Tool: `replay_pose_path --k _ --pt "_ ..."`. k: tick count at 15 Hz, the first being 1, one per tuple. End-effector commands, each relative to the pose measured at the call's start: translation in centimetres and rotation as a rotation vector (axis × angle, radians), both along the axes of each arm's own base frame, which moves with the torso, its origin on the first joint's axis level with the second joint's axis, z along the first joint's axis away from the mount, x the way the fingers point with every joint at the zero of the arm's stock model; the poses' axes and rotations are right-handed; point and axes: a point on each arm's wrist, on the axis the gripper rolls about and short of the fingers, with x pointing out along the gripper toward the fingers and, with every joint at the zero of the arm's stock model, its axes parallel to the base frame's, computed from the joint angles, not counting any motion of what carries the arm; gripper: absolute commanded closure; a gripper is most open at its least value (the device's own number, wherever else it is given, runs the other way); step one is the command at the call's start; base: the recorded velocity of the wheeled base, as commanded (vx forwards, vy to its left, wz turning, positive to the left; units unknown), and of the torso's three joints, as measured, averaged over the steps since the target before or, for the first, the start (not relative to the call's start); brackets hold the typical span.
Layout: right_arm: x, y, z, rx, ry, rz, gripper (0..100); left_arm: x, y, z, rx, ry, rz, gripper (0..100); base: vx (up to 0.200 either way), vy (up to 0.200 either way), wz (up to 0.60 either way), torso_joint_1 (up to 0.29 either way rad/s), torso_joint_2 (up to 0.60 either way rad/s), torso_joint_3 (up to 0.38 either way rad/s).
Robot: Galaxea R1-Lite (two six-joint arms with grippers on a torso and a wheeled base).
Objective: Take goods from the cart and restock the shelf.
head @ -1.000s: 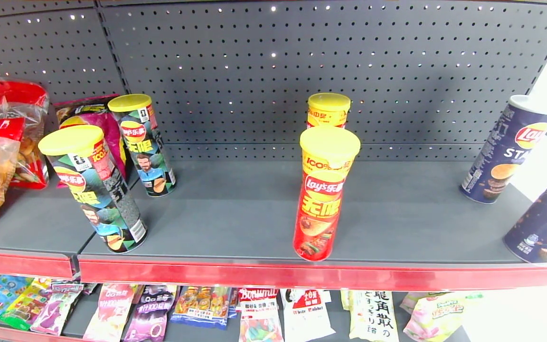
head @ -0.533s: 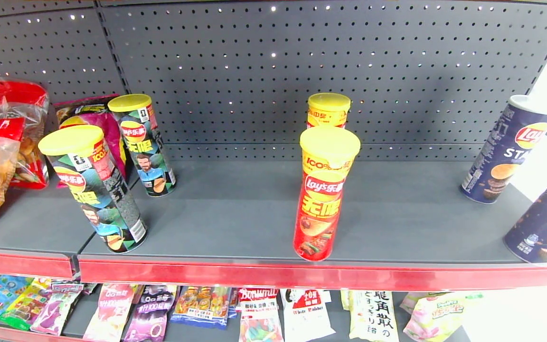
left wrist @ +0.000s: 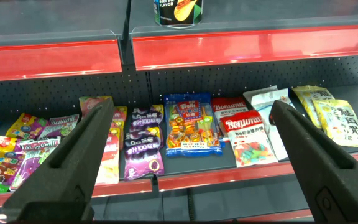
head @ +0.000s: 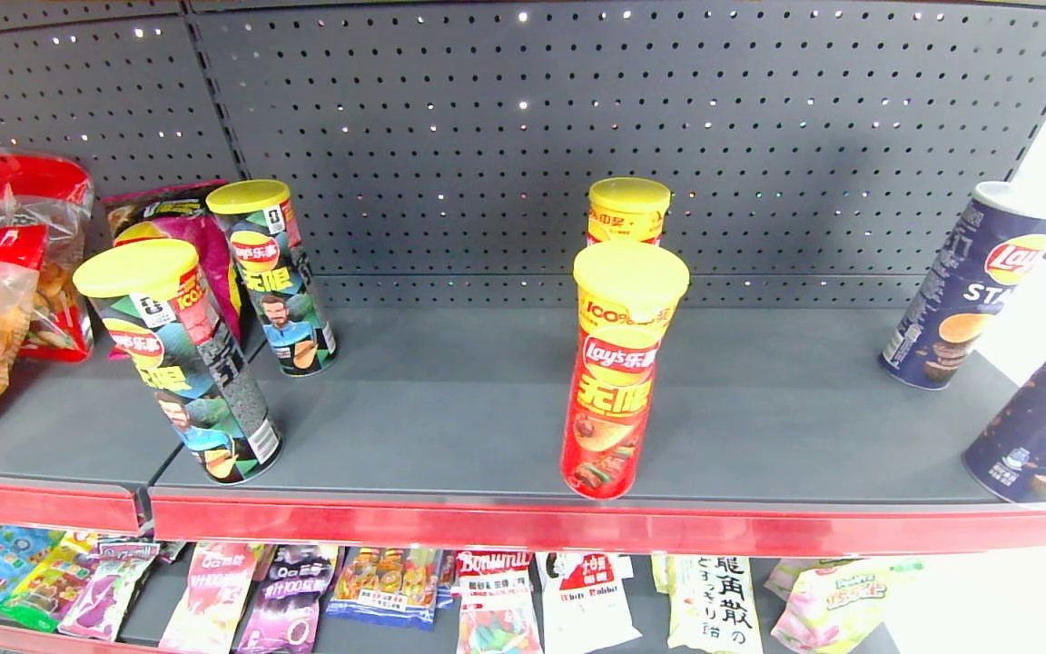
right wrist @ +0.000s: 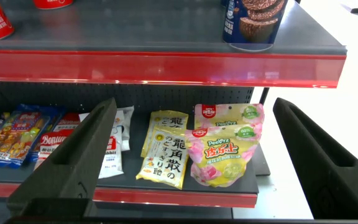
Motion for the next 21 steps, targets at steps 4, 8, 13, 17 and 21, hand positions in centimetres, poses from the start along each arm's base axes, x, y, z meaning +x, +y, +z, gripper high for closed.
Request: replay_pose_path --k 4,8,13,17,21 --pt "0.01 0.0 -0.01 -0.001 0.001 0.001 0 0.01 0.0 0.0 0.0 0.001 0.0 0 0.0 0.0 0.0 0.0 0.0 0.0" --pt "0.01 0.0 -0.01 -0.001 0.001 0.001 0 0.01 0.0 0.0 0.0 0.001 0.0 0 0.0 0.0 0.0 0.0 0.0 0.0" --pt "0.0 0.0 0.03 -0.001 0.0 0.001 0 0.01 0.0 0.0 0.0 0.001 0.0 0 0.0 0.0 0.0 0.0 0.0 0.0" --pt "0.01 0.0 -0.01 -0.001 0.001 0.001 0 0.01 0.0 0.0 0.0 0.001 0.0 0 0.0 0.0 0.0 0.0 0.0 0.0" --pt "0.01 0.0 -0.01 0.001 0.001 0.001 0 0.01 0.0 0.0 0.0 0.001 0.0 0 0.0 0.0 0.0 0.0 0.0 0.0"
